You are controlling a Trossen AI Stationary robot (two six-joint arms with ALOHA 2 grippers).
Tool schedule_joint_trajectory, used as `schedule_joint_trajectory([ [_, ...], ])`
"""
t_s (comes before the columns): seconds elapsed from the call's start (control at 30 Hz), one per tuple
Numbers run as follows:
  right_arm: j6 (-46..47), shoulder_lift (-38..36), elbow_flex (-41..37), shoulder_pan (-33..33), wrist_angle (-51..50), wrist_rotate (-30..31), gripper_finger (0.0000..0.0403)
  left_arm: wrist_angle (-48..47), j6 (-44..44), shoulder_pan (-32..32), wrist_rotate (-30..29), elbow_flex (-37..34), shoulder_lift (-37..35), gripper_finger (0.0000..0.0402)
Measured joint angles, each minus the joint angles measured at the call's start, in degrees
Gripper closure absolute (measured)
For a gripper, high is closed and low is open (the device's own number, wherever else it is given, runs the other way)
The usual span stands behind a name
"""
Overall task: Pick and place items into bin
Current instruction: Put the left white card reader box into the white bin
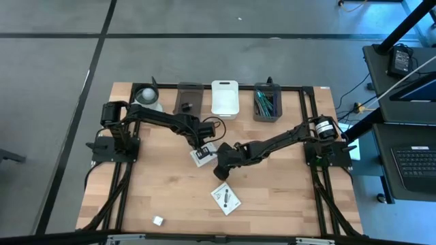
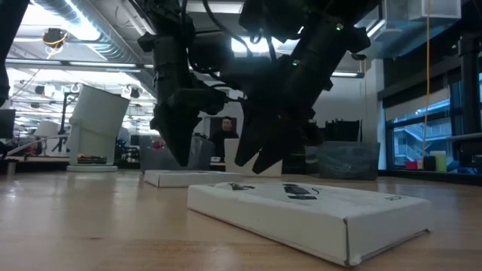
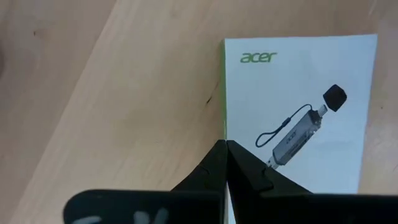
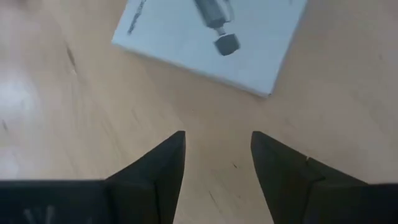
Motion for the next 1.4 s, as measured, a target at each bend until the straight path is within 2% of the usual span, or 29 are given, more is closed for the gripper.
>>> schedule_joint_trajectory([
  [0.13, -6.6, 0.0, 0.0, 0.8, -0.2, 1.8, 0.0215, 0.2, 0.0, 0.0, -0.9, 0.0, 0.0, 0.0401],
  [0.2, -6.3, 0.0, 0.0, 1.2, -1.1, 2.6, 0.0215, 0.2, 0.0, 0.0, -1.6, 0.0, 0.0, 0.0400],
  [0.27, 0.9, 0.0, 0.0, 1.4, -2.5, 2.6, 0.0215, 0.2, 0.0, 0.0, -1.7, 0.0, 0.1, 0.0399],
  [0.43, 27.1, 0.0, -0.5, 1.3, -6.1, 3.9, 0.0215, 0.2, -0.4, 0.0, -1.7, 0.0, 0.1, 0.0400],
  [0.5, 33.6, 0.0, -1.2, 1.3, -5.9, 4.8, 0.0215, 0.3, -0.5, 0.0, -1.8, 0.0, 0.1, 0.0400],
  [0.7, 37.6, -1.4, -4.1, 2.1, -4.2, 4.0, 0.0215, 0.5, -0.4, 0.0, -1.7, 0.0, 0.1, 0.0399],
  [0.77, 38.8, -3.3, -5.5, 3.0, -4.7, 3.7, 0.0215, 0.5, -0.3, 0.0, -1.8, 0.0, 0.1, 0.0400],
  [0.9, 41.2, -9.8, -10.2, 4.5, -2.3, 7.4, 0.0215, 0.6, 0.5, -0.1, -1.7, 0.0, 0.1, 0.0399],
  [1.0, 44.9, -13.8, -17.1, 5.9, 4.7, 11.3, 0.0215, 0.6, 0.7, 0.0, -1.7, 0.0, 0.1, 0.0399],
  [1.1, 45.0, -16.1, -25.1, 7.7, 26.0, 17.6, 0.0215, 0.6, 0.9, 0.0, -1.7, 0.0, 0.1, 0.0400],
  [1.2, 43.5, -14.5, -30.9, 8.0, 46.5, 21.7, 0.0218, 0.9, 0.9, 0.0, -1.7, 0.0, 0.1, 0.0399],
  [1.27, 43.9, -13.2, -32.0, 7.4, 49.9, 21.7, 0.0224, 1.2, 0.9, -0.1, -1.7, 0.0, 0.1, 0.0399],
  [1.4, 46.0, -10.4, -30.5, 6.1, 49.9, 21.5, 0.0239, 1.4, 1.3, -0.1, -1.7, 0.0, 0.1, 0.0400],
])
